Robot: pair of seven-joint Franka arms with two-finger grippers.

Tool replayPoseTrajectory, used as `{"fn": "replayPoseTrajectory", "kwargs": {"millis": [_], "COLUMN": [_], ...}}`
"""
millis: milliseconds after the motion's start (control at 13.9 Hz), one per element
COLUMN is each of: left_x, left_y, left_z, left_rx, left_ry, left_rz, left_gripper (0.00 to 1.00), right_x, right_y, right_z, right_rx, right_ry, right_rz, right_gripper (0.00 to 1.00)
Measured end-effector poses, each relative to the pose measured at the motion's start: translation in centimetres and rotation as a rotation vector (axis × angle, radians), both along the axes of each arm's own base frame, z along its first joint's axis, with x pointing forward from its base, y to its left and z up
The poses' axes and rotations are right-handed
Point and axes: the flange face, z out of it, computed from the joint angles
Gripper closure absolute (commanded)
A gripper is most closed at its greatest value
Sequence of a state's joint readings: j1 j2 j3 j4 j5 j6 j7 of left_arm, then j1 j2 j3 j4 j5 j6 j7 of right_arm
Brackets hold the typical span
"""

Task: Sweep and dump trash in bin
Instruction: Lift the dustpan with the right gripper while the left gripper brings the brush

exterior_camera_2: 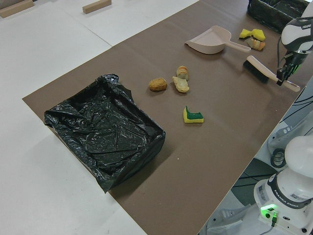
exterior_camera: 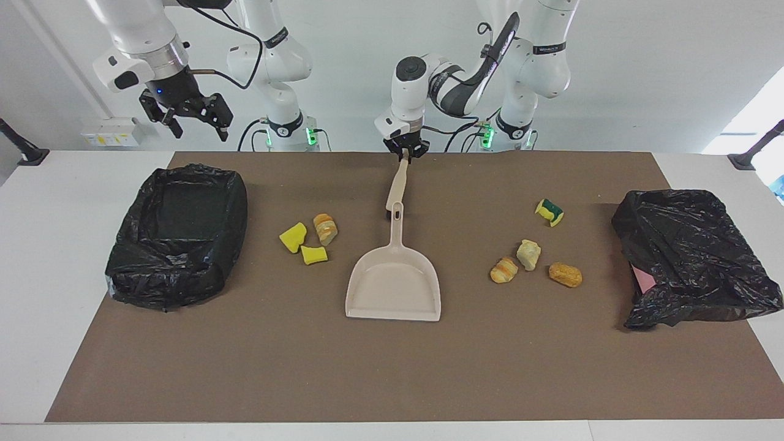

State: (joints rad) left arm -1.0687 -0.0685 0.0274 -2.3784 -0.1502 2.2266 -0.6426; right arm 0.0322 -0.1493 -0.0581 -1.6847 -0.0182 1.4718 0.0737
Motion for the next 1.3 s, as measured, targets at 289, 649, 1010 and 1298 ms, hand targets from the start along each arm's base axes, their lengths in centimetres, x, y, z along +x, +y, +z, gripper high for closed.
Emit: {"fn": "replayPoseTrajectory", "kwargs": {"millis": [289,649,1010,1298], "left_x": [1.9,8.3,11.7,14.1], "left_y": [1.9,7.1,12.3,17.6], "left_z": [1.2,4.4,4.9,4.5], "left_rx": [0.08,0.161,0.304,0.442], "left_ry": [0.071,0.143,0.169,0.164], "left_rz": [0.047,0.274,0.589,0.811], "left_gripper": [1.0,1.0,1.0,1.0], "right_x": [0.0,0.4,3.0,5.5], "right_y": [0.0,1.9,14.0,23.0], "right_z": [0.0,0.2,-3.1,-9.5], "right_rx": [0.0,-0.002,0.012,0.034], "right_ry": [0.0,-0.032,-0.079,-0.054], "right_rz": [0.0,-0.007,-0.055,-0.113], "right_gripper": [0.0,0.0,0.0,0.0]}}
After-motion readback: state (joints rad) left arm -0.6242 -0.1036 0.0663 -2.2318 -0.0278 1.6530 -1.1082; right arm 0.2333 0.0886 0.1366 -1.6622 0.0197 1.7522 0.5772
